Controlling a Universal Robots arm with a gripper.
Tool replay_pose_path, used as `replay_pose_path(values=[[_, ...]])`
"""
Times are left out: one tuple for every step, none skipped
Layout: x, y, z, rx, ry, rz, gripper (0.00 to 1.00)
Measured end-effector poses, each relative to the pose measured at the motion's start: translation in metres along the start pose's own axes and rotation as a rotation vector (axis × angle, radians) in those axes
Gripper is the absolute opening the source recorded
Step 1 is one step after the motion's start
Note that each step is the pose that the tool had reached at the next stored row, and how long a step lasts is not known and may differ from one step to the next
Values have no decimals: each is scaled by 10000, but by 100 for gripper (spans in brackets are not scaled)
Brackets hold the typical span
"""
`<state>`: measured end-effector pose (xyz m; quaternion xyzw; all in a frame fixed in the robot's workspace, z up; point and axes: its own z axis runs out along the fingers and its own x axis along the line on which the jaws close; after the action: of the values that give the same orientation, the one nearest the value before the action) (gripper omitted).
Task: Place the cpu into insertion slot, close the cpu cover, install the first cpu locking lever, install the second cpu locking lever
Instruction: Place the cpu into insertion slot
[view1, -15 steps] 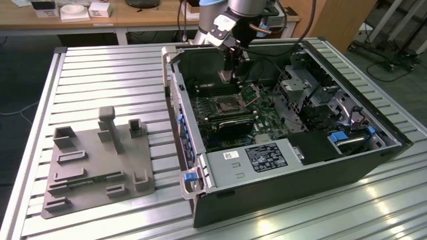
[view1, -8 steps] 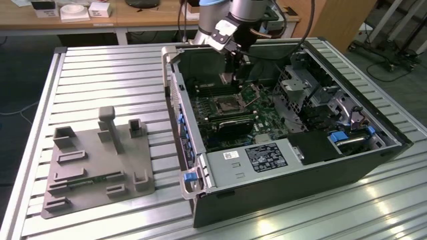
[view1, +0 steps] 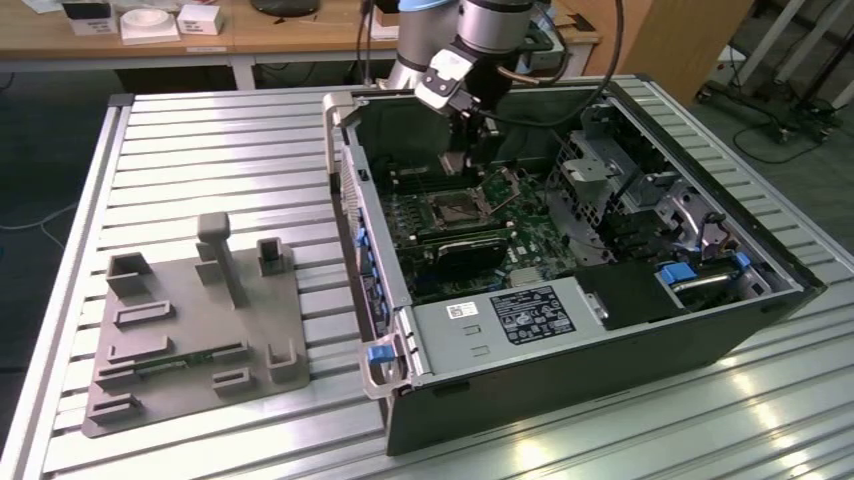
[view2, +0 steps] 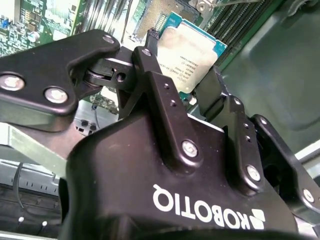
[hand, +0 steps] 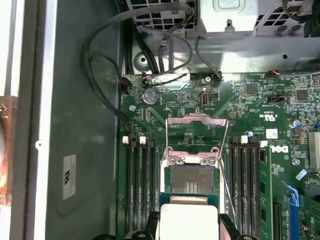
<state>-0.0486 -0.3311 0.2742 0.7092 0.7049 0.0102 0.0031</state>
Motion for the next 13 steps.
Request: replay_pose_path(values=[[6,0,14,0,-51,-1,54],[13,1,33,-2,-73,-2,54],[16,2,51,-2,-81,-2,54],[17,4,69,-1,-83,-3,54],[17,5,87,-1,-84,0,54],[17,7,105,-1,-84,6,54],[17,9,123,-1,-84,13,54],[17,10,142,-1,-85,19,54],[17,11,160,-1,-85,20,54],[17,11,175,-1,-85,23,54],[17,11,190,-1,-84,25,54],[17,12,207,-2,-83,28,54],[16,12,222,-2,-84,32,54]])
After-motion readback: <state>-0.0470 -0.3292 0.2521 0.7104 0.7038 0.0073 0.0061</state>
